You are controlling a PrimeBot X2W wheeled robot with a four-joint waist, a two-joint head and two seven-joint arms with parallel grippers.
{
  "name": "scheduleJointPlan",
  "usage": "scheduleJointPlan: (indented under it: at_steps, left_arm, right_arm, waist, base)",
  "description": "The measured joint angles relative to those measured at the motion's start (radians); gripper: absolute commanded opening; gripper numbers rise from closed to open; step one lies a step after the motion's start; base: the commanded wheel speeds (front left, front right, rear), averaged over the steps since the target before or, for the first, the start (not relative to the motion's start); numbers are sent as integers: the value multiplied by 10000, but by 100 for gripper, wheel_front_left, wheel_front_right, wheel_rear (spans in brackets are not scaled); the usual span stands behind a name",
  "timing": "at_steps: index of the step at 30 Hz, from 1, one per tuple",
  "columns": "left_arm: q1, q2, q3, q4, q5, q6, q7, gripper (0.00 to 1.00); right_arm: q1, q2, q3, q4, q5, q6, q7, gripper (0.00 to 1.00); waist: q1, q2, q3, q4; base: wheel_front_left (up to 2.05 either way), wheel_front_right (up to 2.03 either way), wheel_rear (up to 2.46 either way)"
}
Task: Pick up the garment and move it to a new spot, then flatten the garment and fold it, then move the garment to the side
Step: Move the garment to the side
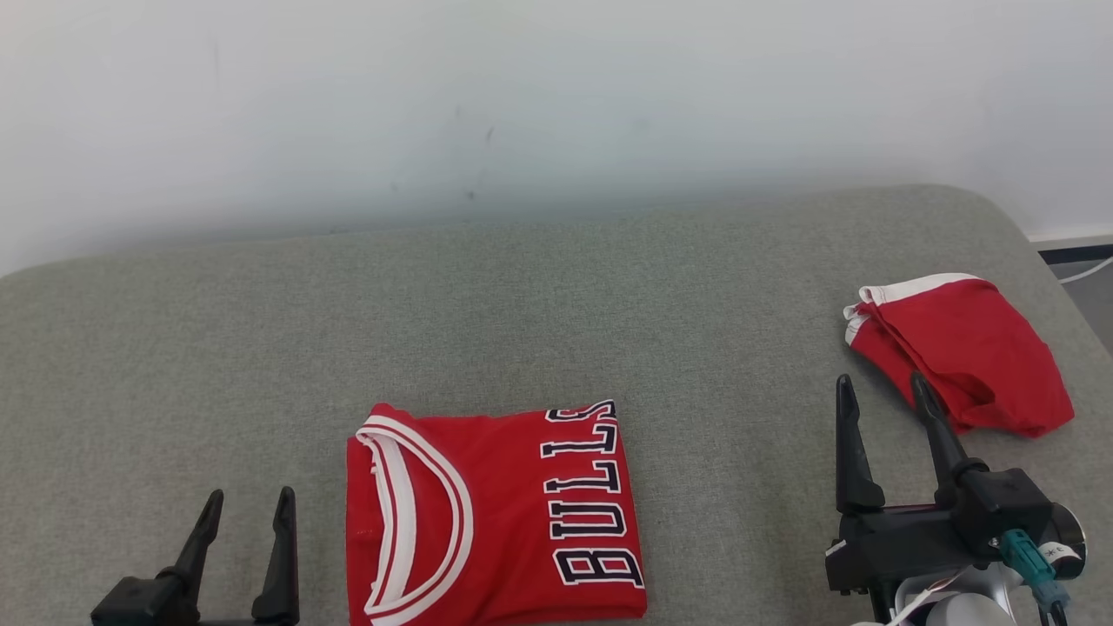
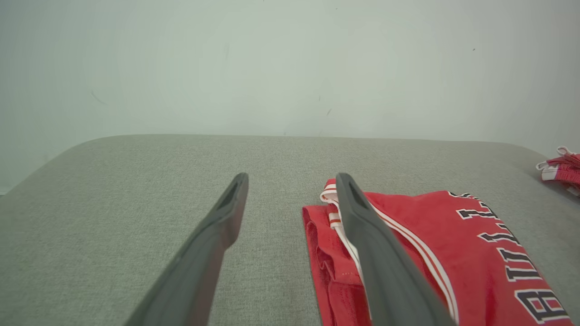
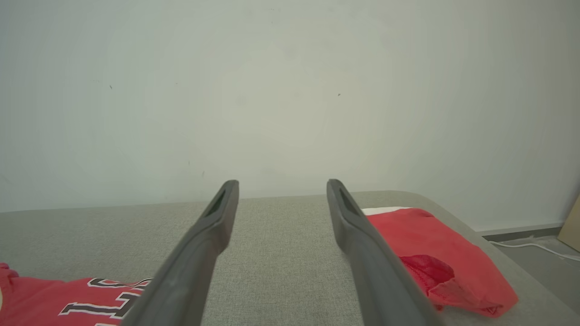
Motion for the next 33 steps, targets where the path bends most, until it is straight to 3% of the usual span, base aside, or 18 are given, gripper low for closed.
scheduleJointPlan:
  at_steps: [9,16,28,33]
  left_arm:
    - [-103,-6,-157,54,2,-13,84,100]
    - [-233,-79,-370,155,15,-104,102,100]
    - [-254,-128,-520,257,15,-207,134,100]
    - [-265,-169,-602,255,15,-276,146,100]
  right_arm:
    - [-3,-10,230,307,-150,117,8,100]
    - [-369,-196,1081,1858,-128,899,1948,100]
    - [-1576,56,2146,3267,324,1657,4633,100]
    - [-1987,140,2211,3939,627,1680,5340,100]
  waist:
    - [0,0,-24,196]
    - [0,0,-61,521]
    - [0,0,-119,1063]
    - [0,0,-34,1266]
  base:
    - [0,0,0]
    - [0,0,0]
    - [0,0,0]
    - [0,0,0]
